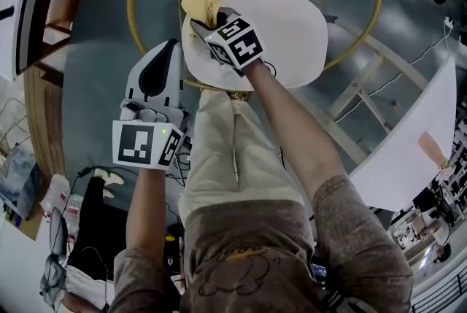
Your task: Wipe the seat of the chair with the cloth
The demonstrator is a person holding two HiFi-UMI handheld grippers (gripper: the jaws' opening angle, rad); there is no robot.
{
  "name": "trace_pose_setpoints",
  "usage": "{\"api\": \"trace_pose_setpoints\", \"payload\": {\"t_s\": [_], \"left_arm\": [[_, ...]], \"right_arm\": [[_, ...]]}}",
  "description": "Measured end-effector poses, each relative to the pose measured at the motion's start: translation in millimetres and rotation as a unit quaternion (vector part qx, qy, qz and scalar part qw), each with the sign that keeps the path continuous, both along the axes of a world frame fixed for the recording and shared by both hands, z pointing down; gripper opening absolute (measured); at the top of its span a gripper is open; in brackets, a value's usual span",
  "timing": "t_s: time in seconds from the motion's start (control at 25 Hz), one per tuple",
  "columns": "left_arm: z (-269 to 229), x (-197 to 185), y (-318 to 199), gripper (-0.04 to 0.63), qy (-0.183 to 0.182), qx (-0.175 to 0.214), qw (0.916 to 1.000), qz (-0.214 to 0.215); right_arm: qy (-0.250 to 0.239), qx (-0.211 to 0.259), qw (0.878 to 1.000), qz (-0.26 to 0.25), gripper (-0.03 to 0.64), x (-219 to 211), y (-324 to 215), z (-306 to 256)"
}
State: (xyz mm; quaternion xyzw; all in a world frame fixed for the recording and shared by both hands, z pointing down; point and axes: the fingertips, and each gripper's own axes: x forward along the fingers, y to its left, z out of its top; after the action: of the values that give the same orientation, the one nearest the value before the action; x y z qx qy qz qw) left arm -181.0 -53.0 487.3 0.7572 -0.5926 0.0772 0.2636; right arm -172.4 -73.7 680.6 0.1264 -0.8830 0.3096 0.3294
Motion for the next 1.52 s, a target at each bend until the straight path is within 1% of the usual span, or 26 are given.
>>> {"api": "trace_pose_setpoints", "payload": {"t_s": [0.28, 0.44, 0.6, 0.88, 1.16, 1.36, 1.52], "left_arm": [[2.6, 2.8, -7.4, 0.008, -0.001, 0.000, 1.0000, 0.008], [2.0, 7.3, -10.4, 0.009, -0.003, -0.001, 0.9999, 0.013], [4.0, 13.0, -10.3, 0.008, -0.001, -0.004, 0.9998, 0.019], [7.6, 24.7, -11.0, 0.008, 0.001, -0.005, 0.9994, 0.033], [3.6, 36.1, -16.0, 0.008, -0.001, -0.003, 0.9989, 0.047], [1.5, 43.2, -17.2, 0.009, 0.000, -0.001, 0.9984, 0.056], [1.4, 49.4, -16.6, 0.008, -0.001, -0.001, 0.9981, 0.061]], "right_arm": [[0.016, -0.005, 1.000, 0.010, 0.112, 18.3, -9.5, 8.3], [0.036, -0.018, 0.999, 0.032, 0.112, 38.9, -20.0, 13.9], [0.063, -0.007, 0.997, 0.039, 0.112, 60.4, -26.7, 18.6], [0.107, -0.006, 0.992, 0.071, 0.112, 120.4, -36.4, 30.2], [0.131, -0.003, 0.988, 0.078, 0.112, 163.6, -38.3, 25.3], [0.179, -0.001, 0.978, 0.110, 0.112, 220.2, -43.4, 30.4], [0.194, 0.012, 0.973, 0.122, 0.112, 249.3, -44.2, 25.3]]}}
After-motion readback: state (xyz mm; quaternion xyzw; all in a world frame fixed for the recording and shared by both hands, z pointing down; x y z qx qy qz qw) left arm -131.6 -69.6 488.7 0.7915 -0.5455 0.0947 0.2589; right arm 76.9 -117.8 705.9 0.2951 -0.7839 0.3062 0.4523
